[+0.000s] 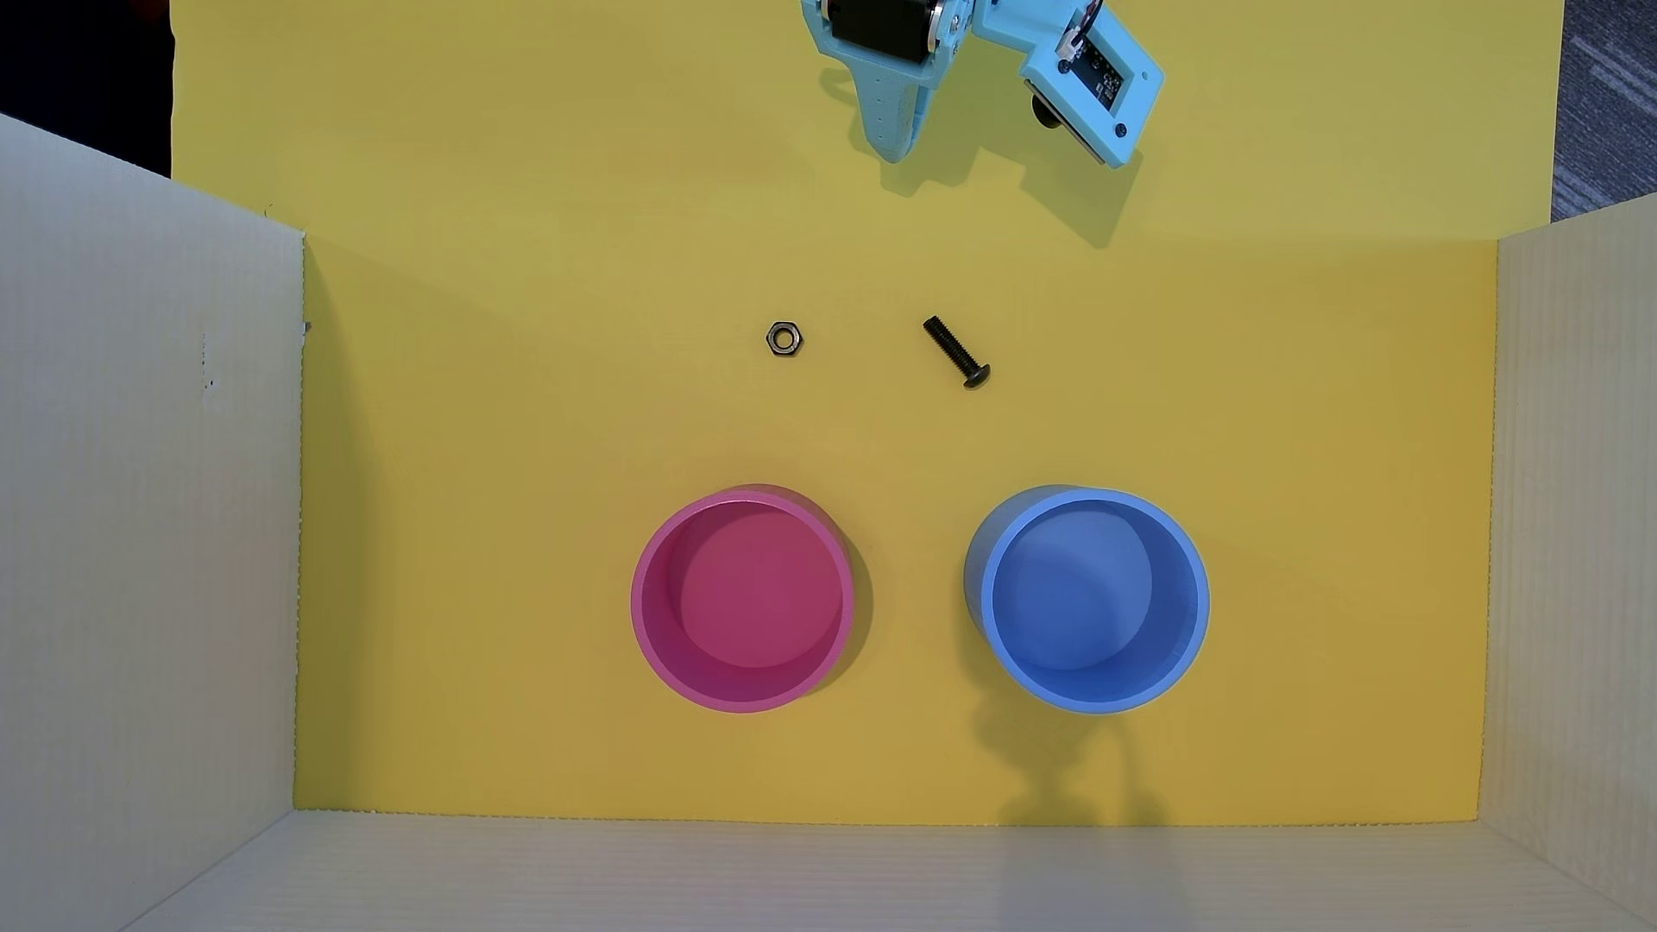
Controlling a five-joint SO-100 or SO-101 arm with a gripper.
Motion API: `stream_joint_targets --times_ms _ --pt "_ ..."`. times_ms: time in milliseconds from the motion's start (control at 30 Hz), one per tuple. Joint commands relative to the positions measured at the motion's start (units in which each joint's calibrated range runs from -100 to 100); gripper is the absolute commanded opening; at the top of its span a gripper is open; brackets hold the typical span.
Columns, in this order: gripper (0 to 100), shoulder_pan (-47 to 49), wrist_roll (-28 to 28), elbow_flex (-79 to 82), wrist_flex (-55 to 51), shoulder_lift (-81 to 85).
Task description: Pick up the bolt and place it in the pink box
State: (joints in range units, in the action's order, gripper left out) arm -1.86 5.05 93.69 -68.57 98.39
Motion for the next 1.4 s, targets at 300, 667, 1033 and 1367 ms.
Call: stream_joint_targets --times_ms 300,667,1033,1367 --pt "1 6.1 -2.2 0.2 0.7 0.1" --pt "1 6.1 -2.2 0.2 0.7 0.1" --pt "1 5.4 -2.7 0.3 0.7 0.1" --pt "1 5.4 -2.7 0.3 0.7 0.1"
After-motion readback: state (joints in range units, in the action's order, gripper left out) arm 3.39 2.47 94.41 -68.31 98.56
